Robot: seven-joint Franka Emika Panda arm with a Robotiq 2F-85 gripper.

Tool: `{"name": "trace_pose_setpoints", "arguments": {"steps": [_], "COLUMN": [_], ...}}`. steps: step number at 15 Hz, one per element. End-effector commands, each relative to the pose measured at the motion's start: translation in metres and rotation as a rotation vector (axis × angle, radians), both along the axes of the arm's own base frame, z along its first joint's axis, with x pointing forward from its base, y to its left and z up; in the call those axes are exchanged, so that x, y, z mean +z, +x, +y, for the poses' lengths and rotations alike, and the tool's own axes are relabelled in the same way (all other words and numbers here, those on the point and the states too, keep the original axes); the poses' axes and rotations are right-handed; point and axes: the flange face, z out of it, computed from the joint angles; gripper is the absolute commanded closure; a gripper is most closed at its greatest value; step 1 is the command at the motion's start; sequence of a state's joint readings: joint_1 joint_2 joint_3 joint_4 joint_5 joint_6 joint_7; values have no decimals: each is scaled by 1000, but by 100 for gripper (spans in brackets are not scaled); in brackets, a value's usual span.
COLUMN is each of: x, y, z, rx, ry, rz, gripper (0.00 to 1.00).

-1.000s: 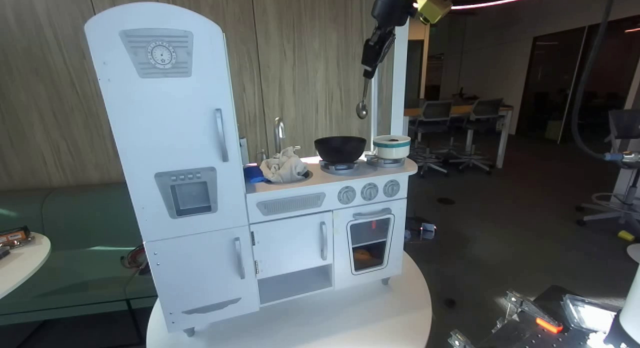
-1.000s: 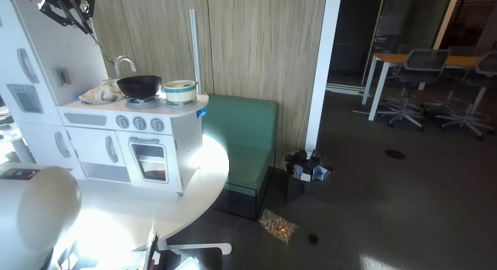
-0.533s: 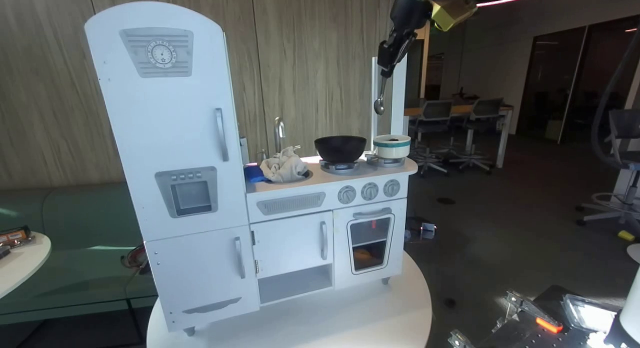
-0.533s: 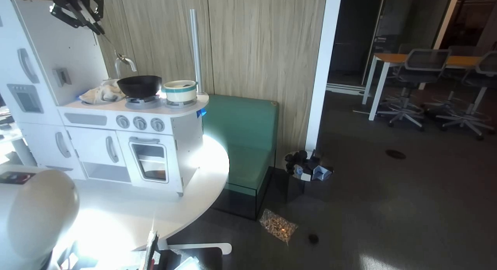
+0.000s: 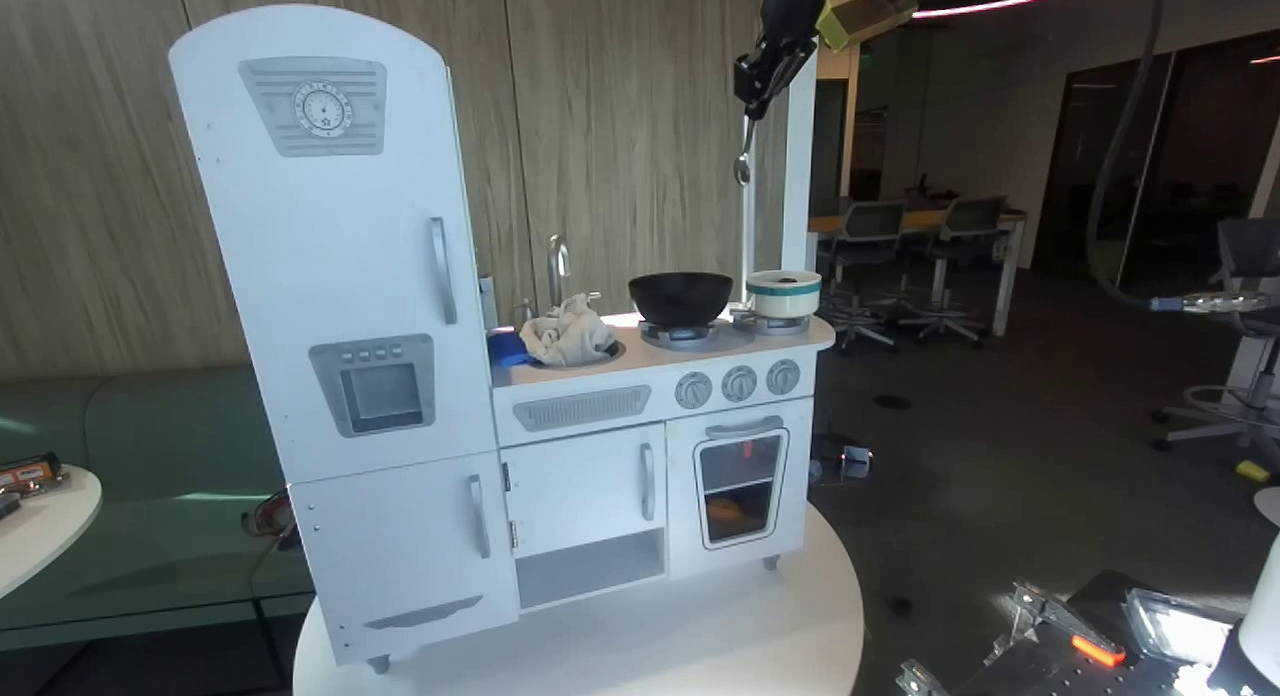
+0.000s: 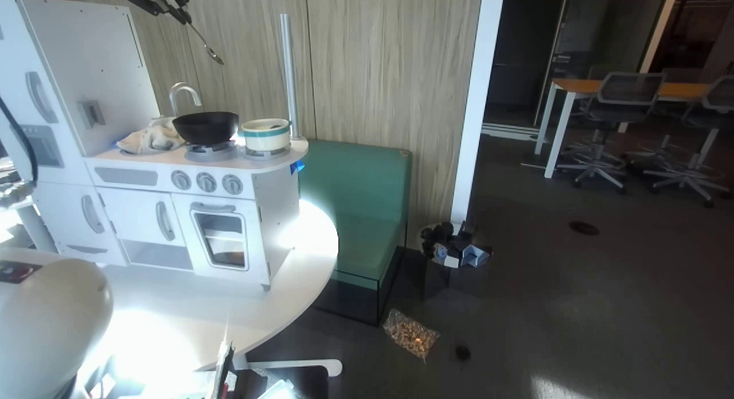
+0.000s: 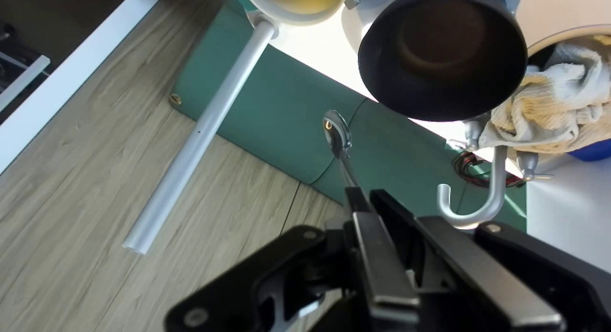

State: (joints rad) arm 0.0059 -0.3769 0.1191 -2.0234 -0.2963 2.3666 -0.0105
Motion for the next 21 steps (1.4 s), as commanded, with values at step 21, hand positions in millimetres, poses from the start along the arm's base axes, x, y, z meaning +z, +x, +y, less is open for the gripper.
{"name": "trace_pose_setpoints", "arguments": {"steps": [21], "x": [-91], "y": [29], "z": [-57], "rx": [-179], "ry": [213], "rz": [8], "gripper": [97]}}
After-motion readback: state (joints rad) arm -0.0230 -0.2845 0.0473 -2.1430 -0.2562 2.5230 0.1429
